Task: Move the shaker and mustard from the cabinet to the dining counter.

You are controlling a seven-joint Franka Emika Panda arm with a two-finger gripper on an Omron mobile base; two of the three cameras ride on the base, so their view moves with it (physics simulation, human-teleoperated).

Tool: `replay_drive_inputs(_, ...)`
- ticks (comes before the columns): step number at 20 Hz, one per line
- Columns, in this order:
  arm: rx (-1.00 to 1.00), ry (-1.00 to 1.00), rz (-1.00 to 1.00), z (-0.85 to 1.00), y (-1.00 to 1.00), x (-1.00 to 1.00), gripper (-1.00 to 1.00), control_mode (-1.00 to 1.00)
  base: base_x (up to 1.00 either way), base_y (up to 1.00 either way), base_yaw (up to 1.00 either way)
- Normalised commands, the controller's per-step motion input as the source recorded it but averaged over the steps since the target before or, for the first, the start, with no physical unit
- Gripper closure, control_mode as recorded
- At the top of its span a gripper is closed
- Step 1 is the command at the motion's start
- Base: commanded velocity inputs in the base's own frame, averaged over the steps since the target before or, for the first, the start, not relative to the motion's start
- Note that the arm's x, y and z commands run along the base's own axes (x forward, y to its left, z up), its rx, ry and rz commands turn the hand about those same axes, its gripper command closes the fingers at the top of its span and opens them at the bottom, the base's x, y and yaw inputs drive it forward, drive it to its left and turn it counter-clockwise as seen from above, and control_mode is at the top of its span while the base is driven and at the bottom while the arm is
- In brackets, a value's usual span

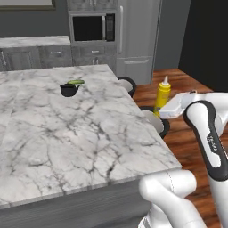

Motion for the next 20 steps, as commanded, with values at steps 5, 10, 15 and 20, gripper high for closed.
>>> replay_drive_inputs(5, 0.00, 0.05, 0.00, -0.51, 0.00, 0.37, 1.00, -1.00, 0.00, 0.00, 0.00)
replay_drive_inputs(10, 0.00, 0.09, 0.00, -0.46, 0.00, 0.40, 1.00, -1.00, 0.00, 0.00, 0.00)
replay_drive_inputs(15, 0.00, 0.14, 0.00, -0.26, 0.00, 0.35, 1.00, -1.00, 0.00, 0.00, 0.00)
replay_drive_inputs(20, 0.00, 0.12, 0.00, -0.21, -0.02, 0.28, 1.00, -1.00, 0.00, 0.00, 0.00)
